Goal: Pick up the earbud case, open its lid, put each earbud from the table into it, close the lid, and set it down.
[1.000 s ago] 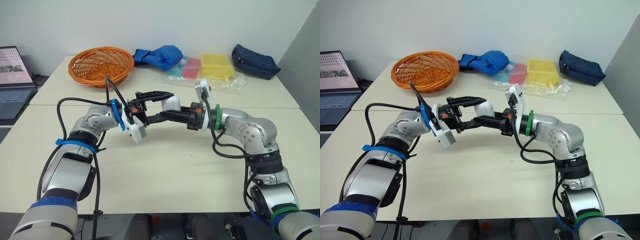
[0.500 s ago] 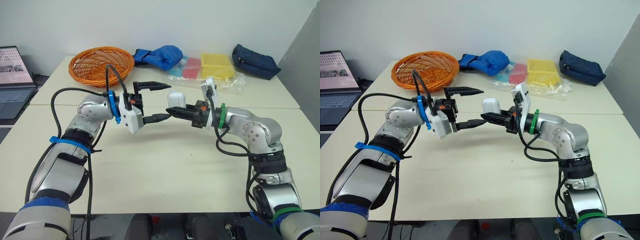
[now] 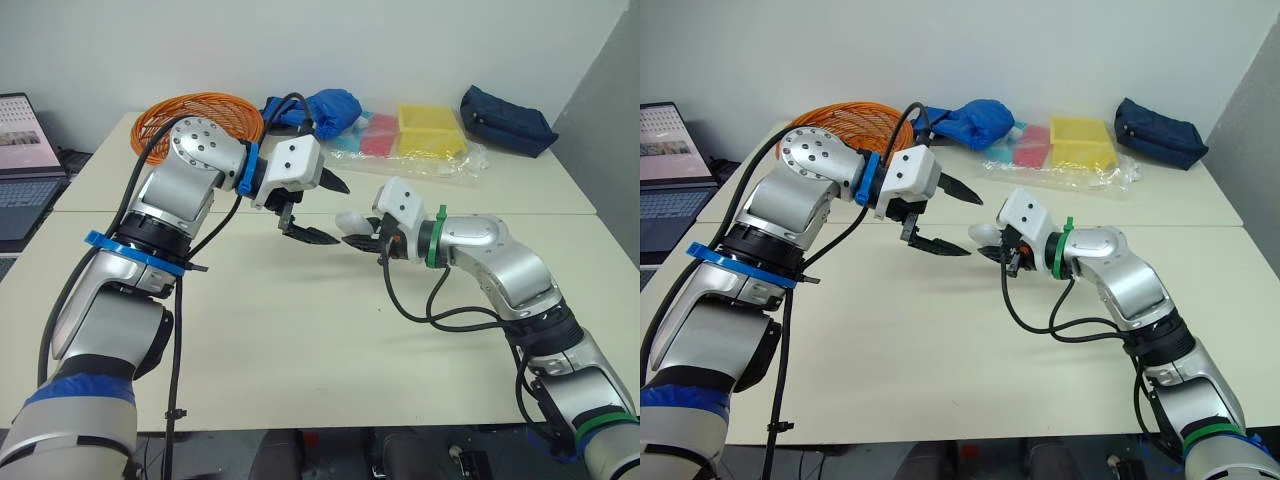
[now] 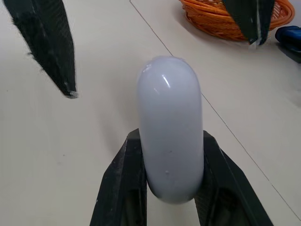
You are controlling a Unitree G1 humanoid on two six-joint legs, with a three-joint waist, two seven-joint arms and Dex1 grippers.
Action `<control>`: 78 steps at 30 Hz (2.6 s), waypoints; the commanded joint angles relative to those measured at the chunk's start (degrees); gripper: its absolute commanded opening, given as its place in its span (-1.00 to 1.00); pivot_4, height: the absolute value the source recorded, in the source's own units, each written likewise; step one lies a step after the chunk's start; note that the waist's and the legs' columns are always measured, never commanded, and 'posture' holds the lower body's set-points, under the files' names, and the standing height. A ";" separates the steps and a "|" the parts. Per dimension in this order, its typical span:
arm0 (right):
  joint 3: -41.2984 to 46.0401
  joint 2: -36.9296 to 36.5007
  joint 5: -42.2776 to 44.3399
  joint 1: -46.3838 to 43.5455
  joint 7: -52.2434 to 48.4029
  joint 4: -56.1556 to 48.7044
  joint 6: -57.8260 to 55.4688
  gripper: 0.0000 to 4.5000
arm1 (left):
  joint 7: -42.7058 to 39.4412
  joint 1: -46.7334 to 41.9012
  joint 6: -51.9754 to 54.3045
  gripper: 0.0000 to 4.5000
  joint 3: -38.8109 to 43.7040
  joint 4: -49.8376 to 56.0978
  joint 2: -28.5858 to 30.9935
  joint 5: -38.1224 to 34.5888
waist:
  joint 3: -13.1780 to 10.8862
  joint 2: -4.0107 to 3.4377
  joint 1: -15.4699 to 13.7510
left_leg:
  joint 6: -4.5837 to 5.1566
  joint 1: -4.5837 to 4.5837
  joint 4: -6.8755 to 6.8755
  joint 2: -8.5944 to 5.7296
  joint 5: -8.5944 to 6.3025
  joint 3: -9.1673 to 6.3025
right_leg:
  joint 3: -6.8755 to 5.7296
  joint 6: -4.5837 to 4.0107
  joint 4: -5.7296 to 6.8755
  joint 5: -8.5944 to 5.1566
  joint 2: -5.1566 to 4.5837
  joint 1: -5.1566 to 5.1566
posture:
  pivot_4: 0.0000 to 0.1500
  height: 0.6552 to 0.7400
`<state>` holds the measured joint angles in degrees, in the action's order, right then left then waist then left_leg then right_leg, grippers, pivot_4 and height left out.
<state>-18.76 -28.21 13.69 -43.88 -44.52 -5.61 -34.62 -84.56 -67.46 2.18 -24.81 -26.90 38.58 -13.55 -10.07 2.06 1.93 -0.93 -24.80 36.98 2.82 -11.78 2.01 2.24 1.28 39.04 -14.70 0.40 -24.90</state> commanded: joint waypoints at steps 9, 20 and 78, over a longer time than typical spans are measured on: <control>0.53 1.13 -2.81 0.32 0.92 -5.21 -1.33 -0.62 | 1.26 -2.33 -1.28 -0.11 3.56 -3.74 -5.00 7.30 | 0.00 0.00 -0.19 | 0.00 -0.03 0.03 -0.02 0.00 0.06 | 0.05 0.00 0.00 0.01 -0.03 -0.02 | 1.00 1.00; 0.39 1.85 -4.05 -0.10 0.75 -5.37 -1.69 -0.62 | -0.11 -1.41 -0.88 -0.11 4.37 -2.80 -5.60 8.63 | 0.00 0.00 -0.15 | 0.00 -0.03 0.04 -0.02 0.00 0.05 | 0.06 0.00 0.02 0.01 -0.02 -0.03 | 1.00 1.00; 9.52 -7.94 3.84 -0.40 -6.60 -11.25 -6.22 0.99 | 11.49 22.45 13.22 -0.67 21.26 13.21 -13.81 -6.44 | 0.00 0.00 -0.25 | -0.01 0.04 0.26 -0.02 0.02 -0.06 | 0.03 -0.27 0.41 0.17 -0.05 0.03 | 1.00 1.00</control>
<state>-9.05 -35.19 18.42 -43.05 -50.77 -16.05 -41.62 -74.12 -44.21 16.07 -4.89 -16.50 24.71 -18.94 -10.07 2.06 1.68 -0.95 -24.76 37.27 2.80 -11.77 1.95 2.27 1.03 39.47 -14.54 0.35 -24.87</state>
